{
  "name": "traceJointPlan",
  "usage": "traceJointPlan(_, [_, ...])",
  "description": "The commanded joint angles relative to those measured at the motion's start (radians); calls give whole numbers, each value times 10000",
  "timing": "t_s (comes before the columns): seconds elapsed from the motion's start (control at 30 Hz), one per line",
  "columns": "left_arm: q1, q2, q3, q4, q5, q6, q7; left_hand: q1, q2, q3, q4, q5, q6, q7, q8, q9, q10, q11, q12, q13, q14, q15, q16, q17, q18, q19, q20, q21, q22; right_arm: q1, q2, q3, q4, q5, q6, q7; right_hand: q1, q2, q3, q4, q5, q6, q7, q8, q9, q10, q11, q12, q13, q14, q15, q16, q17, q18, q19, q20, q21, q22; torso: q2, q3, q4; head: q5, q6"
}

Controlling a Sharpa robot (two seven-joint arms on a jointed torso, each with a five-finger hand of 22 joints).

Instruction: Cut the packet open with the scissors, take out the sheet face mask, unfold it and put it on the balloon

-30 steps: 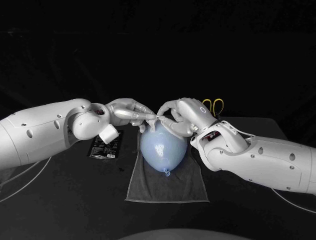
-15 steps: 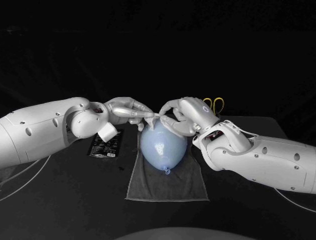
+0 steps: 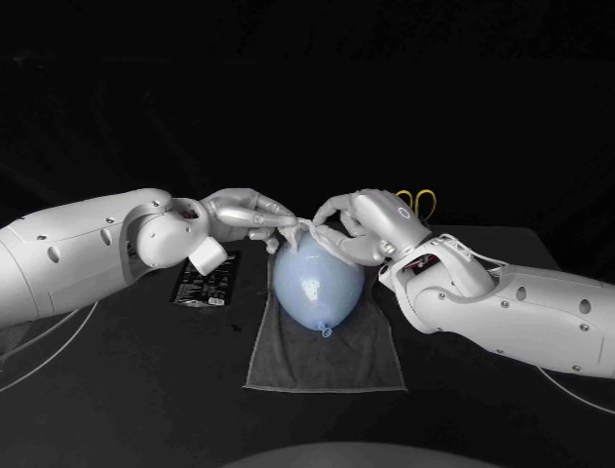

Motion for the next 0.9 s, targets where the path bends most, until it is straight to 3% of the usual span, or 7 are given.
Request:
traceJointPlan(0.03, [5, -4, 10, -2, 247, -155, 81, -64, 62, 77, -36, 55, -19, -61, 63, 329, 106, -13, -42, -15, 91, -1, 51, 81, 107, 28, -53, 51, 14, -1, -43, 6, 26, -100, 25, -8, 46, 34, 46, -4, 27, 37, -10, 56, 9, 817, -64, 36, 2309, 1061, -67, 35, 2627, -42, 132, -38, 51, 1787, 2, -2, 2, 6, 4])
traceJointPlan(0.17, [6, 5, 12, -8, 260, -195, 141, -72, 14, 110, -74, 58, -65, -55, 76, 355, 199, -45, -89, -53, 204, -35, 70, 171, 109, 52, -76, 100, 42, 0, -85, 7, 7, 290, -22, -102, -52, 3, 152, 61, 25, -211, 52, 80, 19, 472, -19, -458, 1907, 1061, -39, 35, 2627, 7, 43, -32, -247, 1714, -3, -9, -4, 0, 14])
traceJointPlan(0.27, [7, 22, 13, -8, 208, -211, 169, -66, -11, 129, -102, 59, -87, -46, 78, 365, 231, -55, -109, -68, 256, -47, 74, 219, 109, 62, -86, 123, 55, 1, -149, 9, 44, 586, 12, -208, -626, -527, -223, 358, 34, -743, 288, -200, -111, 229, 176, -777, 1657, 1061, 106, 35, 2627, 30, -32, 40, -478, 1657, 3, -8, 2, -19, 17])
traceJointPlan(0.3, [7, 27, 13, -7, 181, -210, 175, -65, -15, 132, -106, 59, -91, -45, 79, 366, 236, -57, -112, -71, 264, -49, 75, 226, 110, 64, -87, 126, 57, 1, -177, 9, 72, 659, 74, -300, -957, -855, -493, 540, 17, -1003, 427, -385, -205, 146, 301, -876, 1579, 1061, 207, 35, 2627, 31, -57, 102, -554, 1638, 4, -9, 0, -11, 19])
traceJointPlan(0.4, [8, 34, 14, 0, 128, -206, 183, -49, -64, 168, -164, 62, -109, -29, 91, 382, 283, -70, -143, -96, 330, -66, 78, 276, 111, 80, -104, 164, 78, 1, -233, 11, 133, 852, 355, -603, -1463, -1224, -952, 940, 71, -1241, 584, -606, -337, -43, 460, -1089, 1411, 1061, 368, 35, 2627, 51, -123, 232, -749, 1591, 1, -2, -8, -4, 8])
traceJointPlan(0.57, [11, 35, 14, 26, 17, -280, 206, 66, -305, 321, -469, 66, -89, 71, 151, 427, 342, -77, -265, -182, 406, -90, 57, 292, 114, 100, -167, 289, 153, 2, -242, 12, 184, 1327, 984, -1030, -1904, -1287, -1529, 1757, 805, -1305, 617, -718, -466, -246, 512, -1248, 1268, 1061, 432, 35, 2627, 131, -229, 376, -1045, 1526, -6, 7, 7, -5, 8])
traceJointPlan(0.9, [37, -15, 19, 131, -470, -556, 285, 225, -693, 1321, -1342, 67, 45, 189, -55, 176, 395, 35, -542, -373, 446, -21, -21, 244, 108, -4, -361, 880, 535, 2, -46, 13, 154, 1698, 1539, -1366, -1674, -1358, -1886, 1984, 729, -1408, 659, -770, -537, -338, 553, -1289, 1208, 1061, 470, 35, 2627, 166, -293, 430, -1227, 1488, -7, -2, 13, -44, 44])
